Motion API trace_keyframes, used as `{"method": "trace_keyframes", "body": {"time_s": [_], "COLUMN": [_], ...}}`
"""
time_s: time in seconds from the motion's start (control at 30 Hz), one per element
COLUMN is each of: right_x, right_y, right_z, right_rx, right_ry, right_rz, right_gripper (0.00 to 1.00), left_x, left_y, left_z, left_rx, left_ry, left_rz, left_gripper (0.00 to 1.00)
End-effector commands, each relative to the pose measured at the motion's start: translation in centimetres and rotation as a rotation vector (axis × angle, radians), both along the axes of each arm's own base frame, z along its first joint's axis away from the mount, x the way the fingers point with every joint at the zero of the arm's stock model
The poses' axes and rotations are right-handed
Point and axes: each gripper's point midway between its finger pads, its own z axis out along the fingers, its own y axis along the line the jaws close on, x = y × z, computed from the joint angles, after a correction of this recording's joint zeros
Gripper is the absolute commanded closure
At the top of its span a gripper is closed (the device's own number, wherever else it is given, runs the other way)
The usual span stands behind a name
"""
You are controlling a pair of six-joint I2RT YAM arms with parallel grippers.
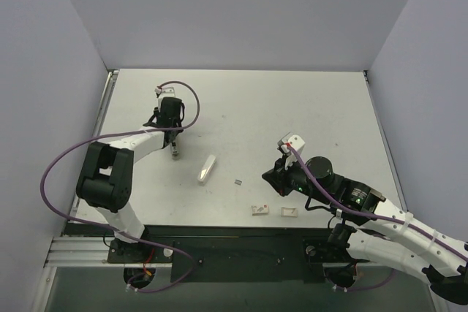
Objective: Unload the staples from the stapler
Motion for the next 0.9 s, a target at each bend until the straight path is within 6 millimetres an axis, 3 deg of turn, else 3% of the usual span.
{"method": "trace_keyframes", "body": {"time_s": [0.0,0.1,0.17,0.2,0.27,0.5,0.6,0.73,0.87], "right_x": [0.5,0.5,0.5,0.5,0.5,0.2,0.0,-0.1,-0.5], "right_y": [-0.1,0.1,0.2,0.2,0.3,0.3,0.0,-0.5,-1.3], "right_z": [0.2,0.2,0.2,0.2,0.2,0.6,0.4,0.8,1.5], "right_rx": [-0.010,-0.014,-0.014,-0.013,-0.010,0.004,-0.015,-0.021,-0.033], "right_ry": [-0.016,-0.010,-0.008,-0.007,-0.003,0.007,0.022,0.026,0.028], "right_rz": [-0.022,-0.015,-0.013,-0.015,-0.014,-0.012,-0.013,-0.025,-0.033], "right_gripper": [0.98,0.96,0.94,0.93,0.90,0.85,0.76,0.68,0.55], "left_x": [2.7,2.4,2.4,2.4,2.3,0.8,-0.4,-2.3,-5.1], "left_y": [0.0,-0.3,-0.5,-0.6,-0.6,-1.4,-2.4,-5.6,-10.3], "left_z": [3.6,3.0,3.7,4.1,5.1,9.7,11.7,12.5,12.2], "left_rx": [-0.013,-0.026,-0.040,-0.042,-0.046,-0.097,-0.129,-0.156,-0.153], "left_ry": [-0.101,-0.065,-0.073,-0.077,-0.092,-0.164,-0.201,-0.191,-0.158], "left_rz": [0.025,0.006,0.002,0.002,0.000,-0.054,-0.110,-0.228,-0.383], "left_gripper": [0.67,0.47,0.42,0.30,0.18,0.14,0.14,0.14,0.14]}}
